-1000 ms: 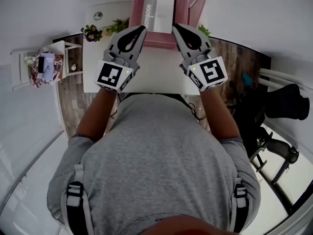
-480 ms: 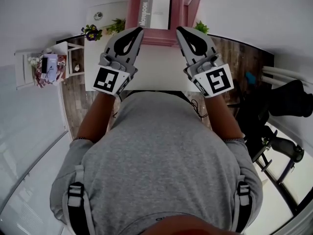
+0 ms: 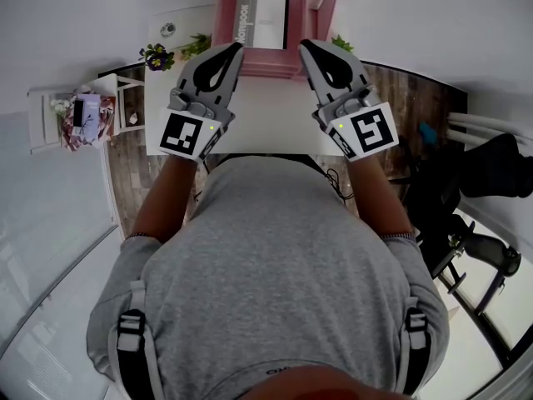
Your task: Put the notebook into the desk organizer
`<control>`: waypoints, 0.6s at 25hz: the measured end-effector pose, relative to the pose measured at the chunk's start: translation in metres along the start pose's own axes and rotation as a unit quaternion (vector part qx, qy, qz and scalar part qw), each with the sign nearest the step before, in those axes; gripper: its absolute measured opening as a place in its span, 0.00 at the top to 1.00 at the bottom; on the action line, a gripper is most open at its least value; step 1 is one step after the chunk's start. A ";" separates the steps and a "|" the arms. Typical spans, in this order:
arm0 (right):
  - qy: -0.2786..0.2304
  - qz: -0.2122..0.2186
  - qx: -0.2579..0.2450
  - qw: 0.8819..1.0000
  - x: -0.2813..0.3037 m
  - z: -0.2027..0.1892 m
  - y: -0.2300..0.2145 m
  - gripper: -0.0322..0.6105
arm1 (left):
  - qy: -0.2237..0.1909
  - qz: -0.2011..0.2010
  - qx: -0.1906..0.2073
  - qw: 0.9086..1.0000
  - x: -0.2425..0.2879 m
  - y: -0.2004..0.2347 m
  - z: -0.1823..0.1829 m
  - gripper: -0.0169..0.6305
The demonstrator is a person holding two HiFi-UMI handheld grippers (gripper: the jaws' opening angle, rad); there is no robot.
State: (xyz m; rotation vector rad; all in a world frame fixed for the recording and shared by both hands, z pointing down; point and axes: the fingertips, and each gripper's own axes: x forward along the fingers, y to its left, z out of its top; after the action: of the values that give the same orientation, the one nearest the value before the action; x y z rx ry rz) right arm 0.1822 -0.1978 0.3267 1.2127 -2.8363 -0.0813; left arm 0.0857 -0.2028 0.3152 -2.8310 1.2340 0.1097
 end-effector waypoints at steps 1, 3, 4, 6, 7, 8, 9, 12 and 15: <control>0.000 0.000 0.000 1.000 -0.001 0.000 -0.001 0.94 | -0.002 0.001 0.001 1.000 0.001 0.000 0.002 0.94; 0.000 -0.002 0.000 1.000 -0.002 0.000 -0.002 0.94 | -0.005 0.003 0.002 1.000 0.002 0.000 0.004 0.94; -0.001 -0.004 -0.001 1.000 -0.002 0.000 -0.003 0.94 | -0.006 0.004 0.003 1.000 0.002 0.000 0.005 0.94; -0.002 -0.006 -0.001 1.000 -0.003 0.000 -0.004 0.94 | -0.006 0.005 0.005 1.000 0.003 -0.001 0.004 0.94; -0.002 -0.007 -0.001 1.000 -0.004 0.000 -0.004 0.94 | -0.005 0.005 0.006 1.000 0.004 -0.001 0.003 0.94; -0.001 -0.007 -0.001 1.000 -0.004 -0.001 -0.005 0.94 | -0.003 0.006 0.007 1.000 0.004 -0.002 0.002 0.94; 0.000 -0.007 -0.001 1.000 -0.004 -0.002 -0.005 0.94 | -0.001 0.007 0.008 1.000 0.004 -0.001 0.001 0.94; 0.002 -0.005 -0.002 1.000 -0.004 -0.003 -0.004 0.94 | 0.001 0.011 0.008 1.000 0.004 -0.001 -0.001 0.94; 0.003 -0.004 -0.006 1.000 -0.002 -0.002 -0.004 0.94 | 0.001 0.012 0.009 1.000 0.006 0.000 0.000 0.94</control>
State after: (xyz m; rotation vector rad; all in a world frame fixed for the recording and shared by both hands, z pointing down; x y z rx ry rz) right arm 0.1868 -0.1990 0.3288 1.2199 -2.8215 -0.0939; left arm 0.0898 -0.2066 0.3151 -2.8030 1.2630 0.0974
